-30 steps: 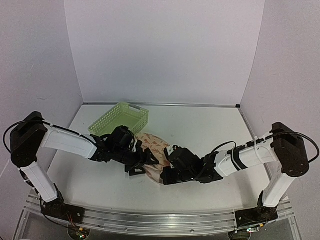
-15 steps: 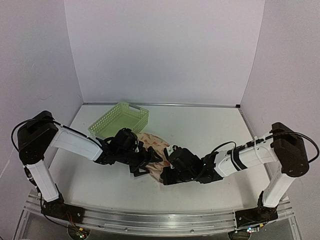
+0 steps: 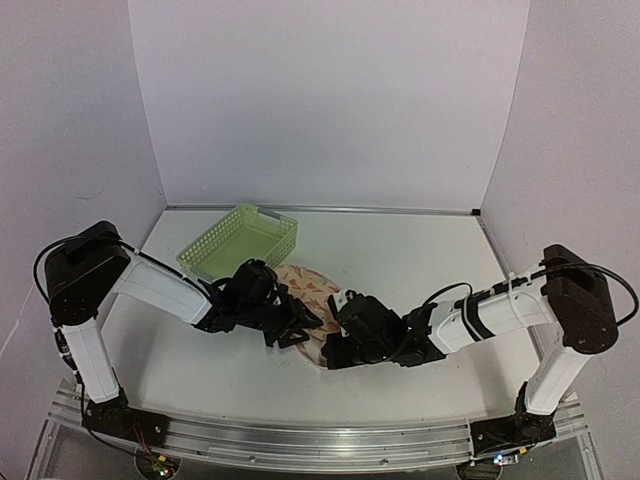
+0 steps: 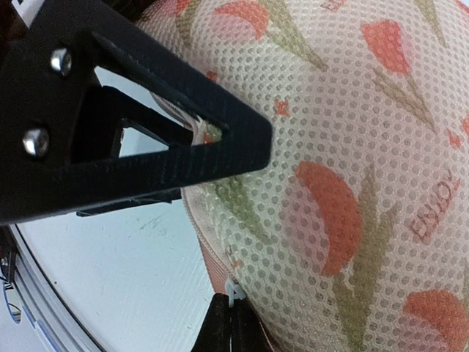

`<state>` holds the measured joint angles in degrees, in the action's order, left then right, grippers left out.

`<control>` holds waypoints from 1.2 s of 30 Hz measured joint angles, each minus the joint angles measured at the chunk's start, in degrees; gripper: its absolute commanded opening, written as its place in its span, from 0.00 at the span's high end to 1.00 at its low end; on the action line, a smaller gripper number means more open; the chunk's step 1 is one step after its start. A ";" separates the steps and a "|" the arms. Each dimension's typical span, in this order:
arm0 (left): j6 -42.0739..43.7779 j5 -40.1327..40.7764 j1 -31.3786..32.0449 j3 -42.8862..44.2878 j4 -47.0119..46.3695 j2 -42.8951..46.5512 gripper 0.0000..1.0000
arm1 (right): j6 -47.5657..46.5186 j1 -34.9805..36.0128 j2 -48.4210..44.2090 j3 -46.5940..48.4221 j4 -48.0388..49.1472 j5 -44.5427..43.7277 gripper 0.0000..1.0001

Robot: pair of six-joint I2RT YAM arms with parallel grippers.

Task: Unzip the laundry bag and remove the bra
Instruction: Hold the laundry bag at the center of the board, then unzip the zipper of the laundry bag.

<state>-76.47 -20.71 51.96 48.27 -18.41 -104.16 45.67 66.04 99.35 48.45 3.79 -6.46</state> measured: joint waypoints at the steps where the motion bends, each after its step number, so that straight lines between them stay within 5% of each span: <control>1: -0.02 0.04 0.00 -0.02 -0.13 -0.07 0.68 | 0.00 0.00 0.00 -0.09 0.09 0.00 1.00; 7: 0.04 0.35 -0.07 -0.39 -1.05 -0.07 1.00 | 0.02 0.00 -0.09 -1.40 0.83 -0.02 1.00; 23: 1.38 -0.79 -2.58 -2.34 -2.64 0.15 1.00 | 0.70 0.17 -6.60 -7.80 0.81 -1.07 1.00; 36: 8.33 -9.05 -4.83 -2.21 -2.64 0.24 1.00 | -0.68 0.15 -14.10 -13.94 -5.49 -6.49 1.00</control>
<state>-68.14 -29.76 47.13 46.06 -21.06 -103.92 44.99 66.19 85.25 34.50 -1.69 -12.95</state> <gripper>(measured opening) 0.010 0.009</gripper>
